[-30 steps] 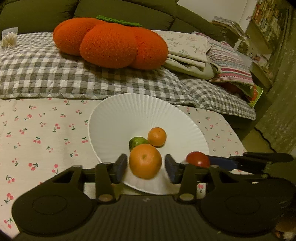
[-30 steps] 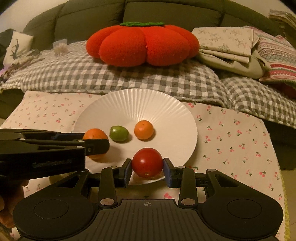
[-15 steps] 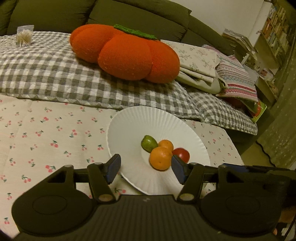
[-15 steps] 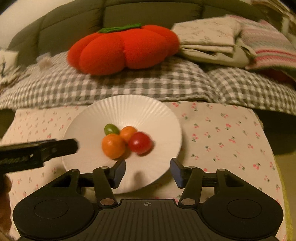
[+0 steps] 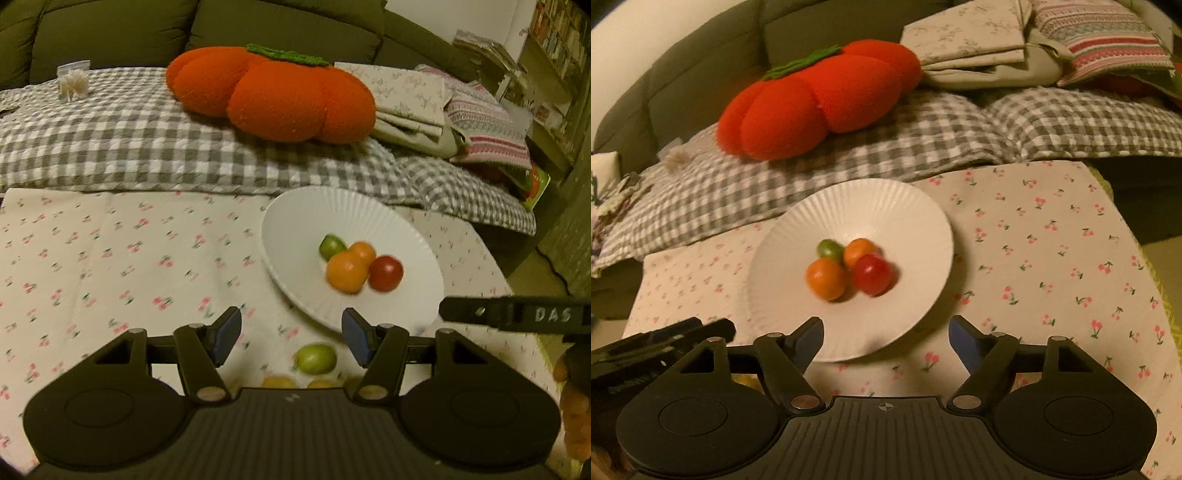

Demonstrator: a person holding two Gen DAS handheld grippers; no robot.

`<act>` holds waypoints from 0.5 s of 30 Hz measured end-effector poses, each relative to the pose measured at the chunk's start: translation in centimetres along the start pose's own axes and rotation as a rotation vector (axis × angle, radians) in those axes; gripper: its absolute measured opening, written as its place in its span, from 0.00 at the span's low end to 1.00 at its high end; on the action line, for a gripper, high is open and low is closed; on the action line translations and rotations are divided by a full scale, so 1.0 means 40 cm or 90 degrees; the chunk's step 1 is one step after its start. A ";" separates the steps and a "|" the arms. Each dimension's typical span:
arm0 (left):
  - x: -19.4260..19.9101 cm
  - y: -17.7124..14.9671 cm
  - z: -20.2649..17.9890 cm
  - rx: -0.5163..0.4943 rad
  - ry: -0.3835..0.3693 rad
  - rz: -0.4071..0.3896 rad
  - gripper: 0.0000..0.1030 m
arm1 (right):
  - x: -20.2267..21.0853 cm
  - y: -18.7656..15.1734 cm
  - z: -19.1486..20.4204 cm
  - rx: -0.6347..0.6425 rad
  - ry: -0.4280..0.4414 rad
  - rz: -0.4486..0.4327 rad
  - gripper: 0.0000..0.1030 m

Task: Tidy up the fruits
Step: 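Move left gripper back to the fruits and grasp a yellow-green fruit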

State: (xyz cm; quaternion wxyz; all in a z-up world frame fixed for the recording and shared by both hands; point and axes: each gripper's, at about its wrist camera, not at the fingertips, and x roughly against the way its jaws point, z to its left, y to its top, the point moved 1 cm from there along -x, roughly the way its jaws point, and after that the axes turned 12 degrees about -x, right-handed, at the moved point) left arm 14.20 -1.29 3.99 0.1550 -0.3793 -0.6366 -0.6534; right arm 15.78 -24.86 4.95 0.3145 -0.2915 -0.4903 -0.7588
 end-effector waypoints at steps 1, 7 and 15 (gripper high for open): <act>0.009 -0.007 0.004 -0.003 0.001 0.004 0.58 | 0.007 -0.006 0.006 0.003 0.006 0.001 0.78; 0.051 -0.037 -0.002 -0.030 0.012 0.035 0.58 | 0.022 -0.057 0.050 0.042 0.042 0.031 0.79; 0.088 -0.078 -0.041 -0.058 0.006 0.062 0.58 | 0.026 -0.085 0.049 0.035 0.053 0.053 0.79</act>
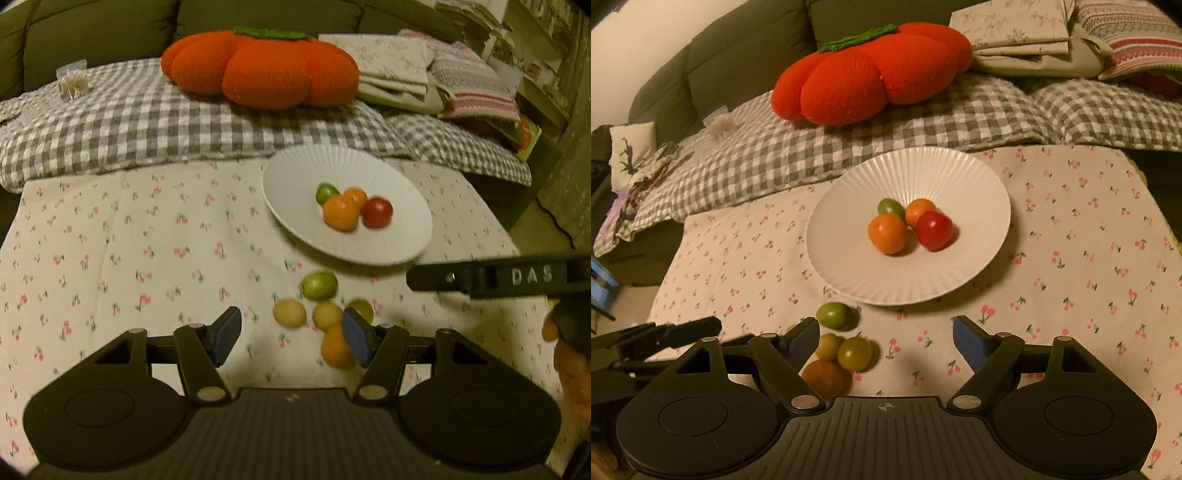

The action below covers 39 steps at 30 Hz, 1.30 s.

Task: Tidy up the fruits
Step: 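Move left gripper back to the fruits and grasp a yellow-green fruit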

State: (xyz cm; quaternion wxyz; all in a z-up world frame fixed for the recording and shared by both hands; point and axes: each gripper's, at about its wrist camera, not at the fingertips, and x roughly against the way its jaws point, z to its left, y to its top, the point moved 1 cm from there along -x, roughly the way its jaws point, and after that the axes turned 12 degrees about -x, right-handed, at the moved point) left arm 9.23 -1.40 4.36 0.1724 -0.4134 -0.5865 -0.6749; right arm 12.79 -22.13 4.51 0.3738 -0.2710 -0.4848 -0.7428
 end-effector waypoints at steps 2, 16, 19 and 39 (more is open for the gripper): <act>0.003 -0.013 -0.004 0.002 -0.001 0.010 0.58 | 0.002 -0.006 -0.002 0.000 0.000 0.004 0.79; -0.041 -0.109 -0.021 0.059 -0.034 0.087 0.44 | -0.013 -0.053 0.012 0.000 0.006 0.043 0.79; -0.052 -0.112 -0.032 0.052 -0.031 0.086 0.41 | -0.017 -0.056 0.014 0.001 0.005 0.045 0.79; -0.048 -0.099 -0.046 0.018 0.003 0.066 0.24 | -0.045 -0.063 0.009 0.001 -0.002 0.059 0.79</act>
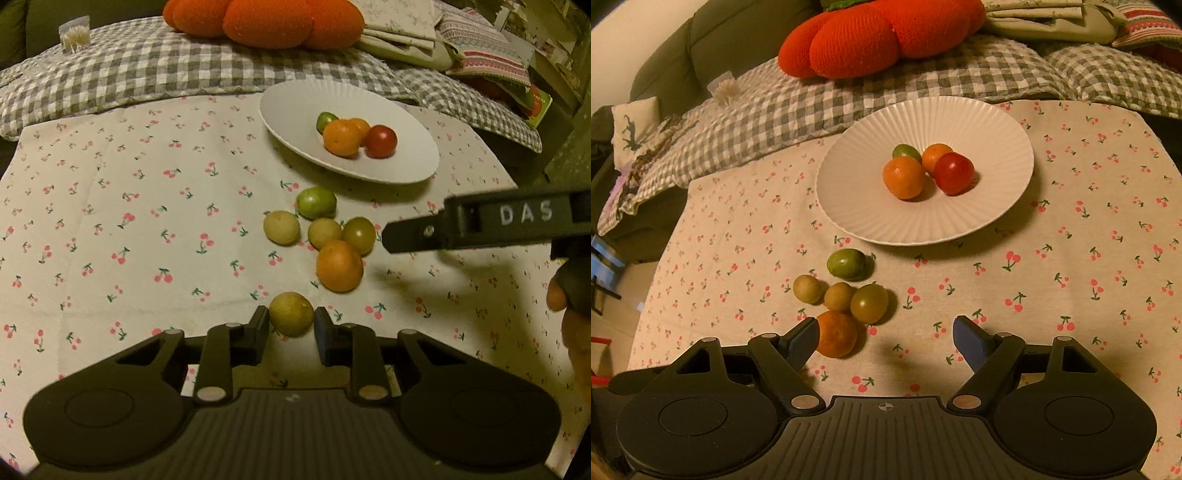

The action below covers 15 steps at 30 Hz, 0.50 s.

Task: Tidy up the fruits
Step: 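Grasp a small orange with right gripper while left gripper holds the yellow-green fruit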

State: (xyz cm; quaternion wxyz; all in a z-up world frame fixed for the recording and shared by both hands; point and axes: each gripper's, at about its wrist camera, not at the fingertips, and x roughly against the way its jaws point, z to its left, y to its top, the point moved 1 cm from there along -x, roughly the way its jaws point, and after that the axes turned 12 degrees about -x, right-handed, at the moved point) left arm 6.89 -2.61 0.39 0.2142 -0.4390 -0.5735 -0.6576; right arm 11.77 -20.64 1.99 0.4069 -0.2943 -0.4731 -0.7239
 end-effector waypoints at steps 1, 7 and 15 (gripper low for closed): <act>0.001 0.001 0.003 0.002 0.002 0.000 0.24 | -0.002 -0.001 0.001 0.000 0.000 0.001 0.79; 0.007 0.002 0.019 0.016 0.014 0.005 0.24 | -0.021 -0.009 0.001 -0.018 0.029 0.027 0.79; 0.007 -0.007 0.034 0.030 0.026 0.017 0.24 | -0.071 -0.041 0.023 -0.045 0.077 0.067 0.78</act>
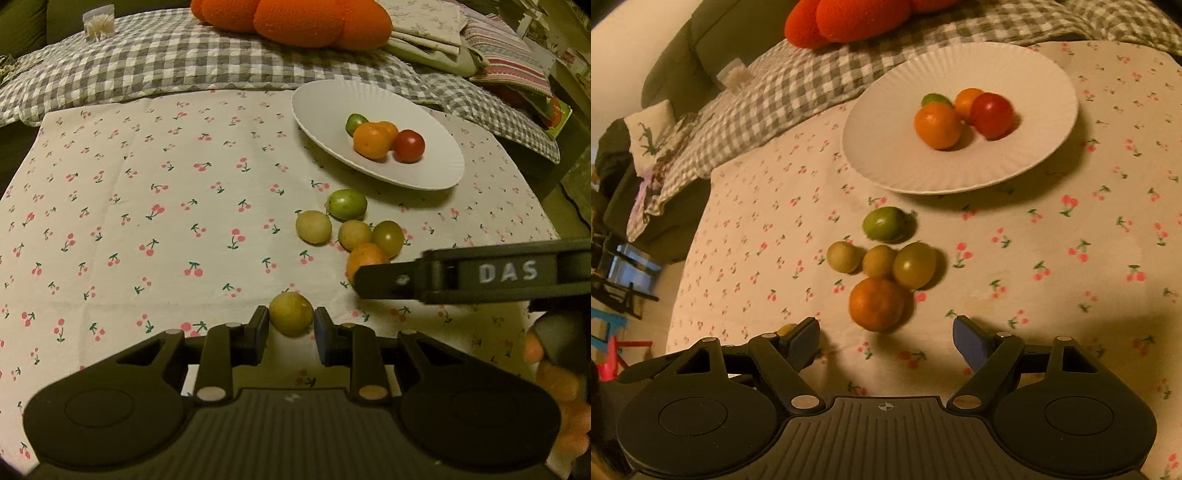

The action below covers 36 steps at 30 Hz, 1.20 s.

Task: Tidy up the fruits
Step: 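Grasp a small orange with right gripper while left gripper holds the yellow-green fruit, then carry both fruits onto the white plate and open both grippers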

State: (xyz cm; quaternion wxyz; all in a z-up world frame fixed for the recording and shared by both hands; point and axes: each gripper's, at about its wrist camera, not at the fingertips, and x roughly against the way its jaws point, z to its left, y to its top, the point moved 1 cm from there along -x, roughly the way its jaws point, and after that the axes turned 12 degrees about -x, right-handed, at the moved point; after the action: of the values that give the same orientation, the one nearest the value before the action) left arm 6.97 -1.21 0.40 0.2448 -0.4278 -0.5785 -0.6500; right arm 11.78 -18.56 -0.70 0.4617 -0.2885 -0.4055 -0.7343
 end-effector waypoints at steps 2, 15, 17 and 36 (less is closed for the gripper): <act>-0.001 -0.002 0.001 0.000 0.000 0.002 0.24 | -0.011 -0.007 0.007 0.003 0.003 -0.004 0.77; -0.002 -0.004 0.008 0.004 0.001 0.002 0.24 | -0.035 -0.013 0.025 0.023 -0.013 -0.046 0.33; -0.001 -0.003 0.006 0.003 0.001 0.000 0.24 | -0.035 -0.015 0.029 0.023 -0.007 -0.041 0.32; 0.027 0.026 0.005 -0.017 0.019 -0.045 0.24 | 0.023 -0.007 0.062 0.046 0.011 -0.070 0.32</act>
State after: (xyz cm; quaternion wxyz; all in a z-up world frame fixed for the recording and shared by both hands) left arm 7.34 -1.05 1.88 0.2247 -0.4009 -0.5806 -0.6721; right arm 11.25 -16.74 1.20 0.4340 -0.2425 -0.4427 -0.7462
